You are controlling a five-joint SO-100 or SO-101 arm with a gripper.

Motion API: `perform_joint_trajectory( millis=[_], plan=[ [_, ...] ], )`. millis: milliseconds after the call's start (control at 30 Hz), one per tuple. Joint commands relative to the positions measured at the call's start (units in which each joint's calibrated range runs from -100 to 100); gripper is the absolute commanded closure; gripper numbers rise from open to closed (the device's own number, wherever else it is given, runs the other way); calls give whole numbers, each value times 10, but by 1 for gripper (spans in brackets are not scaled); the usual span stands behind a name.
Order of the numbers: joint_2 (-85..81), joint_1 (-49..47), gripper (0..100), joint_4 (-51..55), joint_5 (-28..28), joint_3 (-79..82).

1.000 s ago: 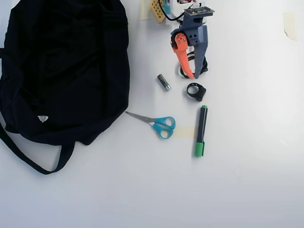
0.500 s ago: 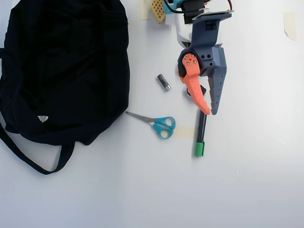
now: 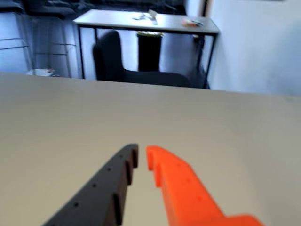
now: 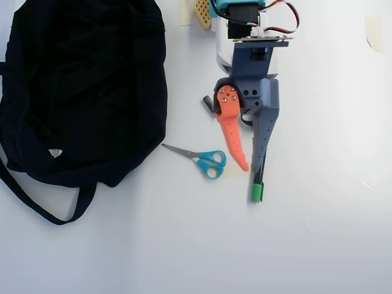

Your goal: Put the cable into the black bag

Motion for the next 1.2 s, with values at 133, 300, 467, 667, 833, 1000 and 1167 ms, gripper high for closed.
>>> perform_joint_trajectory(
  millis=[133, 300, 467, 667, 833, 1000, 1167],
  plan=[
    [-17, 29, 98, 3, 3, 11],
    [-18, 29, 98, 18, 4, 11],
    [-36, 22, 98, 152, 3, -18],
    [-63, 6, 98, 332, 3, -22],
    [-97, 6, 98, 562, 3, -22],
    [-99, 4, 98, 732, 3, -23],
    [-100, -10, 98, 820, 3, -42]
  ],
)
